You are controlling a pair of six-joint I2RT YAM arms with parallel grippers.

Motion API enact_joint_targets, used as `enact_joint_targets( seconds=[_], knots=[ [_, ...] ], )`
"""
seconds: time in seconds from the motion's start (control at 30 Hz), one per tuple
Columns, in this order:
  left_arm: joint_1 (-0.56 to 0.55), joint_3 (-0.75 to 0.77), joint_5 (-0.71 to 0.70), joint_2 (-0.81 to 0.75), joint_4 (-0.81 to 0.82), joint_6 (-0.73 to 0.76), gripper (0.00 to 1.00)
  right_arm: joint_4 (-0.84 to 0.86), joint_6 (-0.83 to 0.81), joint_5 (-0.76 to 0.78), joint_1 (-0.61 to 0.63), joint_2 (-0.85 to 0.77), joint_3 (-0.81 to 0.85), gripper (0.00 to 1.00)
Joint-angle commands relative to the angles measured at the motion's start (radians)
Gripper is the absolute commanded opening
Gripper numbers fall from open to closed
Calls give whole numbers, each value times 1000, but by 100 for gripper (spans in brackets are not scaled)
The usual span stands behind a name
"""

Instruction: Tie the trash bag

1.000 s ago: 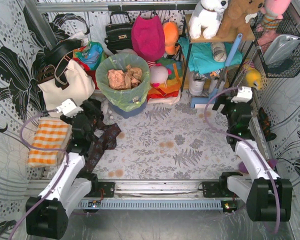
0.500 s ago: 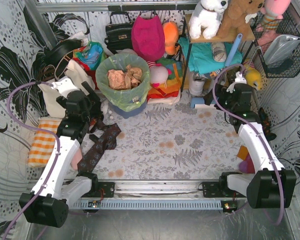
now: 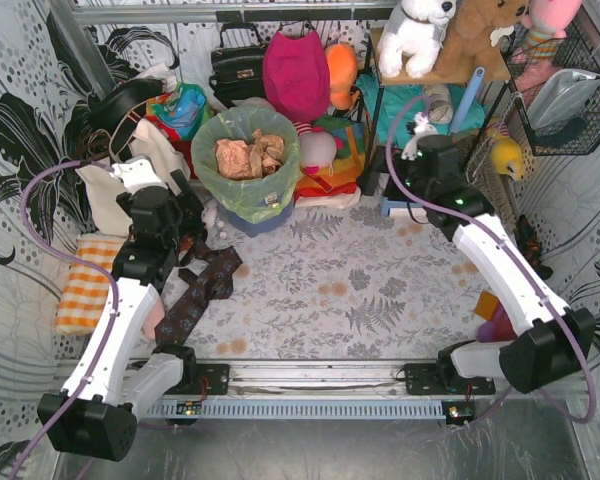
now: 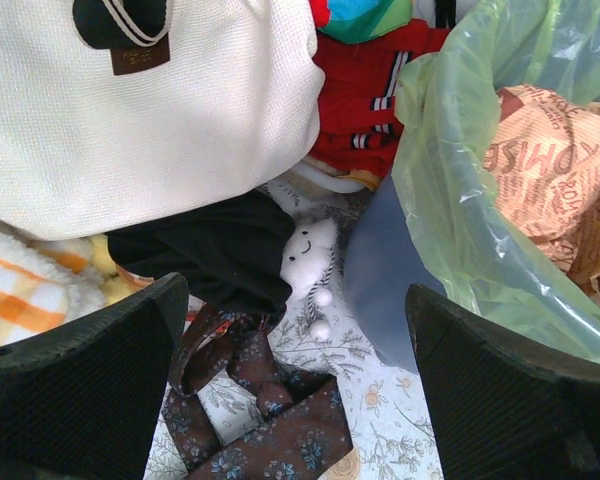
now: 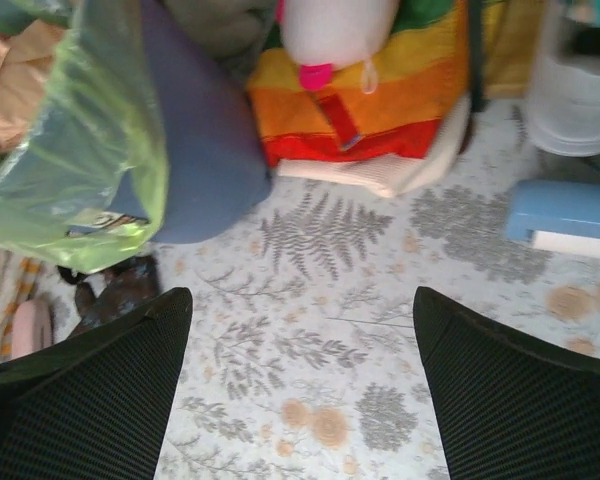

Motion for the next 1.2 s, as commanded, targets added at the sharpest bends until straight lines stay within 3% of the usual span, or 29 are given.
enact_joint_targets(
  seconds=[0.0, 0.27, 0.4, 0.5, 0.67, 0.9, 1.17],
  knots=[
    [-2, -7, 49, -32, 49, 24, 98, -39, 43, 71, 104, 77, 136, 91],
    [0, -28, 39, -85, 61, 15, 98, -16, 137, 105, 232, 237, 349, 86],
    [-1, -39, 31, -105, 70, 14, 98, 2, 359, 170, 269, 299, 404, 70],
    [1, -35, 33, -103, 66, 11, 98, -85, 545, 300, 310, 348, 466, 66],
    [4, -37, 41, -114, 68, 7, 98, -311, 739, 388, 345, 472, 620, 63],
    [10, -39, 55, -112, 68, 4, 98, -435, 794, 442, 397, 573, 745, 50],
    [16, -40, 65, -117, 71, 2, 98, -482, 771, 432, 418, 656, 890, 47]
  ],
)
